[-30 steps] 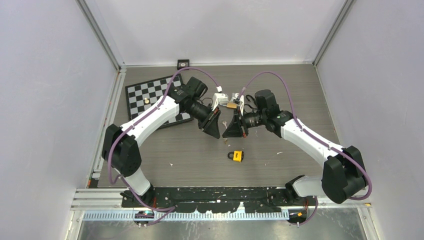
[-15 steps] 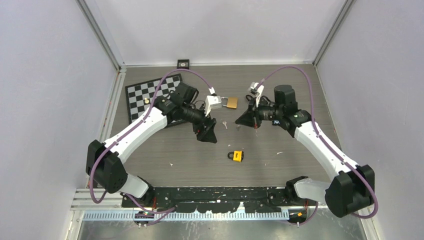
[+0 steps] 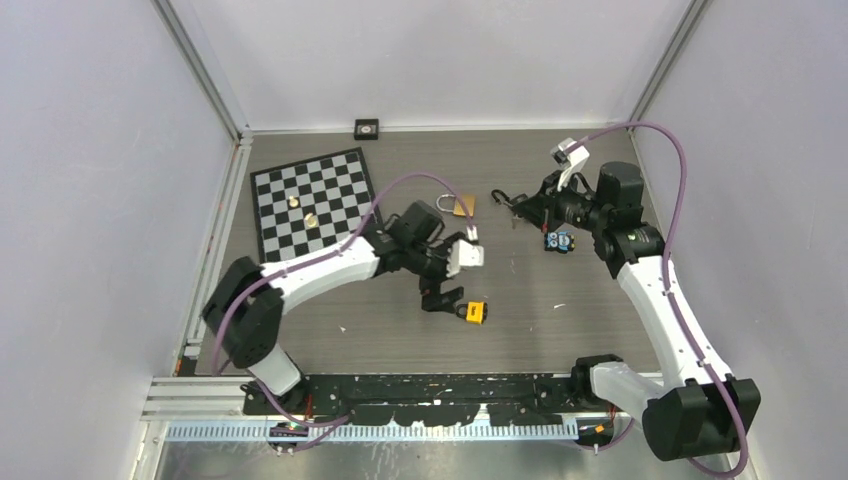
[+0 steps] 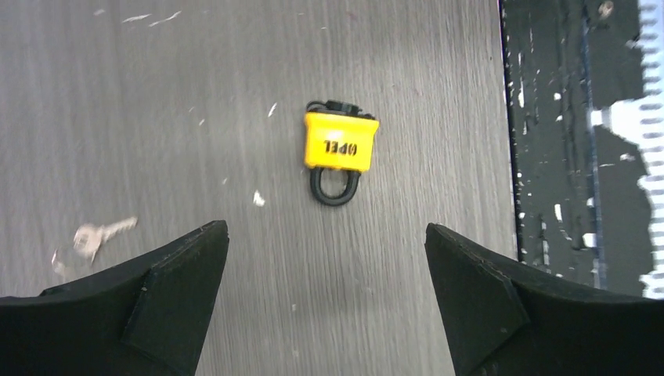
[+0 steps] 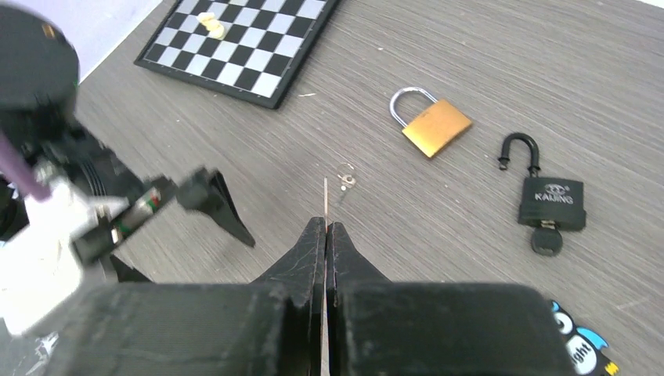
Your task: Unlock with the key
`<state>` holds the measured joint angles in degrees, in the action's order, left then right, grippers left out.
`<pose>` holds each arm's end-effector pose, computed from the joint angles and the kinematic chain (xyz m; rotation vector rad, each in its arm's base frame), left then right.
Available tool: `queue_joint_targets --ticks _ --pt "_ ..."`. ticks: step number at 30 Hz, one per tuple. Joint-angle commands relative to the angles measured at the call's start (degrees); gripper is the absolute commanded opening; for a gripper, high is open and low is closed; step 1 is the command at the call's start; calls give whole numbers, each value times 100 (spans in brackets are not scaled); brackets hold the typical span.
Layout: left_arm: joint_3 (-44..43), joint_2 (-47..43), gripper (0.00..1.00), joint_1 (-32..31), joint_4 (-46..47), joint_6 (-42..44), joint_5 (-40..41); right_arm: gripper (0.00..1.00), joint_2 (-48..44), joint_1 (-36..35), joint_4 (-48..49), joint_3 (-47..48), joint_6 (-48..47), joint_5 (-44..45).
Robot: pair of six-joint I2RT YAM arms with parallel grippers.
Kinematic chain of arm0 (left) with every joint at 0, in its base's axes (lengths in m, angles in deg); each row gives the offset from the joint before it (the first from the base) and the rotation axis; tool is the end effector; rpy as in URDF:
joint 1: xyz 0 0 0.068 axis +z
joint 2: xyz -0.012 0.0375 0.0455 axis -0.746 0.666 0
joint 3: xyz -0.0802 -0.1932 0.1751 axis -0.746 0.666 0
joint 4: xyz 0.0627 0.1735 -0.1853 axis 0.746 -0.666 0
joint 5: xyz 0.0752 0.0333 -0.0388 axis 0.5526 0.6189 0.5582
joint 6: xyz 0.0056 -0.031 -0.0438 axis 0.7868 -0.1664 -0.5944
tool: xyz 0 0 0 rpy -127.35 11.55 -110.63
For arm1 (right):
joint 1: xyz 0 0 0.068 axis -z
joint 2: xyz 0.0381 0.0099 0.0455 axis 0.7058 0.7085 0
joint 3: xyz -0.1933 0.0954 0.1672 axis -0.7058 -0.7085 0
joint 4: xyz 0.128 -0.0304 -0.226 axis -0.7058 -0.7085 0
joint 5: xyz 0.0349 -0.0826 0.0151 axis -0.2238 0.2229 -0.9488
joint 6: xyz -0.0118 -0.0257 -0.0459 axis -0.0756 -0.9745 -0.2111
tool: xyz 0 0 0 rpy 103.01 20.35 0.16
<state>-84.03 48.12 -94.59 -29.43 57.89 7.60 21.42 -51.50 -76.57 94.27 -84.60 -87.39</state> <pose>0.2140 -0.2551 0.2496 1.6826 1.7243 -0.9198 0.2299 0.0493 0.3461 -0.5842 1.8422 0.7270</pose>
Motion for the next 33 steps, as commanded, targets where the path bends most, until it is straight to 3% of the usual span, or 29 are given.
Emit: queue_joint_targets --ticks 1,10,17,20,25,27,29,33 --pt "-404 693 100 -505 350 1020 403 0 -135 347 254 -160 151 -152" --pt "-1017 1946 99 -1310 181 1565 1567 0 -131 582 348 -337 147 -423" --pt "-839 2162 84 -1459 389 1479 1966 0 -25 582 305 -382 135 -442" --pt "-711 2123 66 -1452 443 1413 1969 1 15 582 303 -382 132 -457" --pt "-554 1910 22 -1339 215 1380 1905 0 -20 582 309 -399 137 -500" --pt "-369 1656 8 -1137 263 1229 1531 1 -56 582 309 -400 121 -510" --pt "-184 1311 0 -799 347 984 892 0 -93 582 310 -395 102 -531" --pt "172 454 0 106 604 313 -723 1 -97 582 245 -329 84 -788"
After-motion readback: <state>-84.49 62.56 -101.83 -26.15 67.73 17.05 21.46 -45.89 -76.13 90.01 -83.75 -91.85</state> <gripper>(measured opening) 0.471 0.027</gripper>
